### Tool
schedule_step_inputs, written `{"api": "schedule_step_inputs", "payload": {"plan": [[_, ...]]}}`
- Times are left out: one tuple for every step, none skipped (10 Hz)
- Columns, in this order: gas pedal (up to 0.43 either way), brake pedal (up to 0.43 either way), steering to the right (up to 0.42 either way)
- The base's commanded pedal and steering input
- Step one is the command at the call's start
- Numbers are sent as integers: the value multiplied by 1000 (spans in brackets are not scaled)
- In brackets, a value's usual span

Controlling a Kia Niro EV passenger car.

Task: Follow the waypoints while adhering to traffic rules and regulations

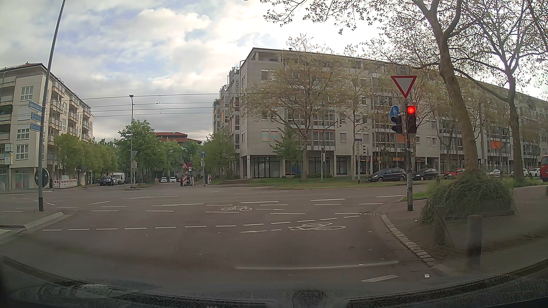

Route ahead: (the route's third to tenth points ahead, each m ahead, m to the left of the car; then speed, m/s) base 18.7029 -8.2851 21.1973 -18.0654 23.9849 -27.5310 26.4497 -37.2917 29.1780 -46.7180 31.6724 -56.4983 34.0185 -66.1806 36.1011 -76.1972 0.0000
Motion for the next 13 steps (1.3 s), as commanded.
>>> {"api": "schedule_step_inputs", "payload": {"plan": [[0,207,70],[0,207,70],[0,207,70],[0,207,70],[0,207,70],[0,207,70],[0,207,69],[0,207,69],[0,207,69],[0,207,69],[0,207,69],[0,207,69],[0,207,69]]}}
